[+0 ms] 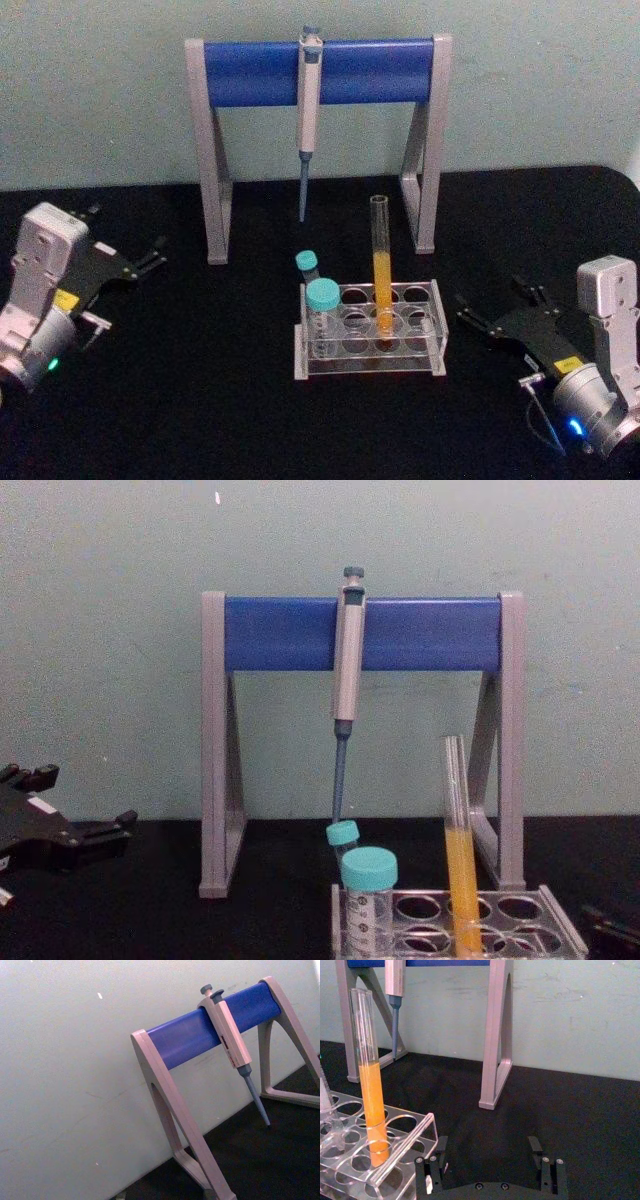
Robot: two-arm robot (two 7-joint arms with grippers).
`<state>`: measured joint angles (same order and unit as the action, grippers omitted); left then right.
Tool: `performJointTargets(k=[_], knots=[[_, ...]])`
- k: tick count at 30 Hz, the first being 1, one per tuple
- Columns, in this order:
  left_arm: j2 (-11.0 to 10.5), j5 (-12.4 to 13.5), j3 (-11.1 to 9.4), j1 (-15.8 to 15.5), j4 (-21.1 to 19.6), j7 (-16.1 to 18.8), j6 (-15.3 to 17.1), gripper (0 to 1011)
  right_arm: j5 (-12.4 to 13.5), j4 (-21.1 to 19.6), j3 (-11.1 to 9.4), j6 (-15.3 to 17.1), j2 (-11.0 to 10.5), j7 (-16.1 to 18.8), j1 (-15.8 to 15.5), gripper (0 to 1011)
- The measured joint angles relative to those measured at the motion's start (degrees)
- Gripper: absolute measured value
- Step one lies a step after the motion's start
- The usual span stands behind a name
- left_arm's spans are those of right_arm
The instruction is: Pick up the test tube from the test tube rack, shake it, then place it back into the test tube rack.
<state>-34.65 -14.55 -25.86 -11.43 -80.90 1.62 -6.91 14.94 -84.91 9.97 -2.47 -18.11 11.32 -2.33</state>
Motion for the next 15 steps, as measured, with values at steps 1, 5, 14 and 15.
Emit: performJointTargets(k=[1, 5, 14, 15], knots=[[0.0, 0.0, 0.0, 0.0, 0.0, 0.0, 0.0, 1001, 0.0, 0.0, 0.0, 0.0, 0.0, 0.0, 0.0, 1000], [0.0, 0.0, 0.0, 0.0, 0.0, 0.0, 0.0, 1001, 0.0, 0.0, 0.0, 0.0, 0.0, 0.0, 0.0, 1000], [0.0, 0.0, 0.0, 0.0, 0.0, 0.0, 0.0, 1001, 0.0, 0.0, 0.0, 0.0, 0.0, 0.0, 0.0, 1000], [0.0, 0.0, 0.0, 0.0, 0.0, 0.0, 0.0, 1001, 0.0, 0.0, 0.0, 0.0, 0.0, 0.0, 0.0, 1000]])
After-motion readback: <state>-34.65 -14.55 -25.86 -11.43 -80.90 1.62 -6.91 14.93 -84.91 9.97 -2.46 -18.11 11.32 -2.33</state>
